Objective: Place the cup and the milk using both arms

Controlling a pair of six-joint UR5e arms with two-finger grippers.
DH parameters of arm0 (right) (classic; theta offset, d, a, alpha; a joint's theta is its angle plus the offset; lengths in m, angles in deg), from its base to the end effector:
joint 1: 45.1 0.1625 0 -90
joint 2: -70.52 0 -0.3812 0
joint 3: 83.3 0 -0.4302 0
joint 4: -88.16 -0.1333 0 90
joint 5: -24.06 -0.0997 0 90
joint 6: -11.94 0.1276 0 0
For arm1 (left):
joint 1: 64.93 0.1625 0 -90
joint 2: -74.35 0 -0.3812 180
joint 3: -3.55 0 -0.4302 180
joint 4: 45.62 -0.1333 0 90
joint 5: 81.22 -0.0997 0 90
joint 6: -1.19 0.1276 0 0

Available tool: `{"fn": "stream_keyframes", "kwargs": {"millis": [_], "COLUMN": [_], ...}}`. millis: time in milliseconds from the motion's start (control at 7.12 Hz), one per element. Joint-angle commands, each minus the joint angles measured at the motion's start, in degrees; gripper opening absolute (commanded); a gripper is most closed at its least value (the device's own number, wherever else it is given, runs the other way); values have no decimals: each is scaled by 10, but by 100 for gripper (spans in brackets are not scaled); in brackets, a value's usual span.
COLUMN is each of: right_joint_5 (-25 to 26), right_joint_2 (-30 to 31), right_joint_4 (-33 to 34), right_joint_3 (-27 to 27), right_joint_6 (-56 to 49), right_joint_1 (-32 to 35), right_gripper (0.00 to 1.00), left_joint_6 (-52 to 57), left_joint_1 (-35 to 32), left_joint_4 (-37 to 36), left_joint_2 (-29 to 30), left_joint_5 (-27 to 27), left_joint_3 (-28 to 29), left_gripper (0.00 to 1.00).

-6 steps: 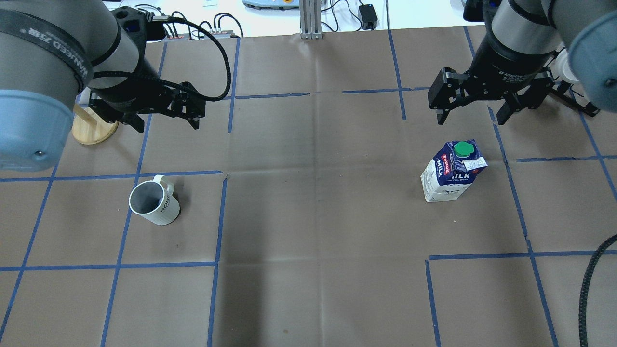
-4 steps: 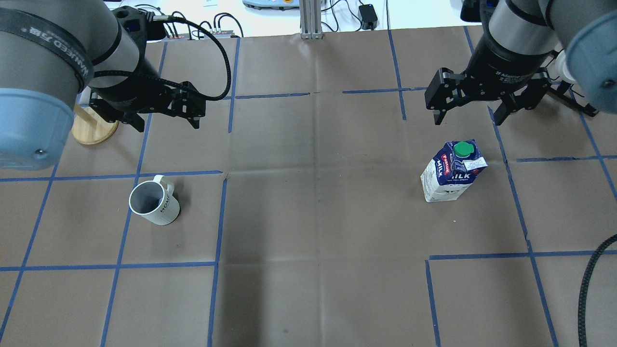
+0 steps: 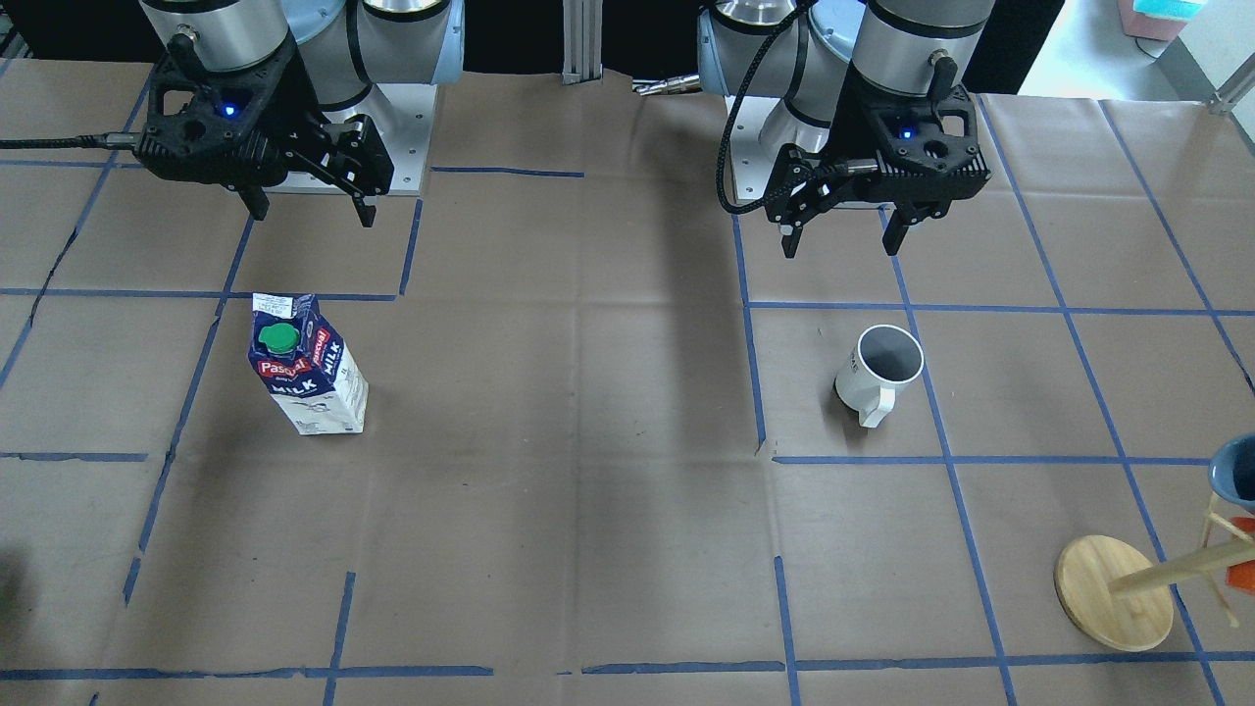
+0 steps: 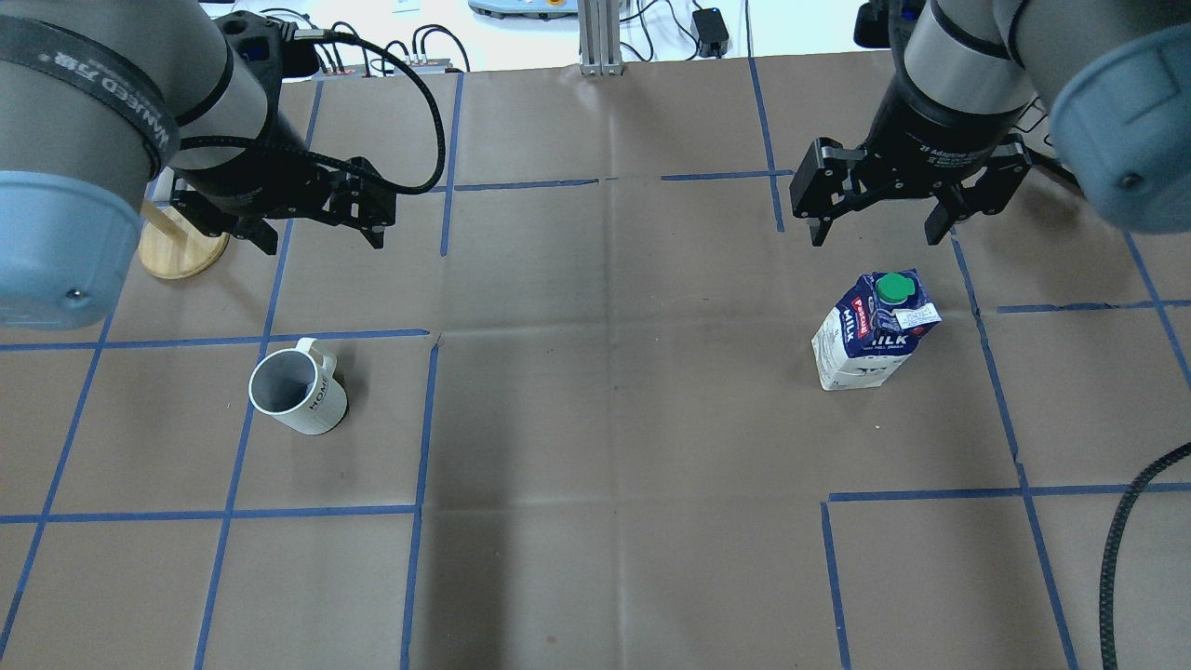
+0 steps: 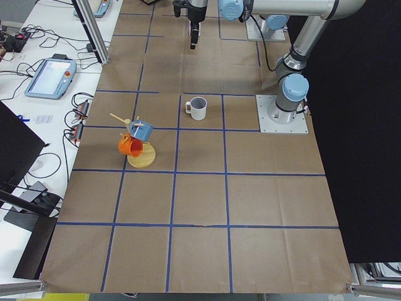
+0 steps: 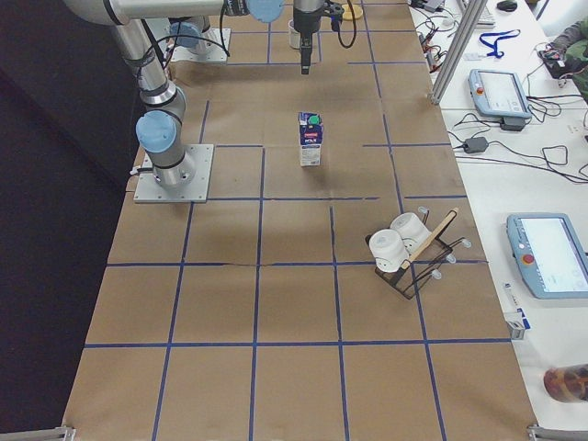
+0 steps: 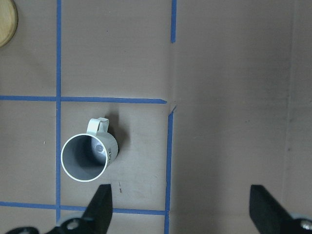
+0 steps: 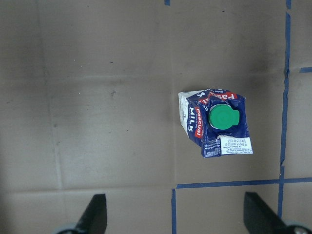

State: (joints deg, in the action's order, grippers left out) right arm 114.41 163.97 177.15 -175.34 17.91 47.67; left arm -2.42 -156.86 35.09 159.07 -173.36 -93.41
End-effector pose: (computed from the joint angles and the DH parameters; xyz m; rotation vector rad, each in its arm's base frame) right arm 0.1569 -0.5007 0.4267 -0.0876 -3.1348 0.0116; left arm -0.1457 -0.5060 0.4163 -0.0494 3.1034 -0.2090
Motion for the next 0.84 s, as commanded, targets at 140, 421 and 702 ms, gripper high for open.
{"fn": "stream_keyframes", "kwargs": {"millis": [140,421,702], "right_joint_5": [2,2,3], "right_joint_2": [0,2,2], "right_joint_4": [0,0,-1], "right_joint_3": [-1,-1,-1], "right_joint_6": [4,4,4], "right_joint_1": [1,1,1], "right_gripper": [100,100,100], "left_joint_6": [2,-2,-2], "left_joint_1": [1,0,0], "left_joint_4": [6,9,27], "left_joint_2": [-14,-16,-16], "left_joint_5": [-6,-8,-4], "left_joint_3": [-1,2,-1], "left_gripper": [100,100,100]}}
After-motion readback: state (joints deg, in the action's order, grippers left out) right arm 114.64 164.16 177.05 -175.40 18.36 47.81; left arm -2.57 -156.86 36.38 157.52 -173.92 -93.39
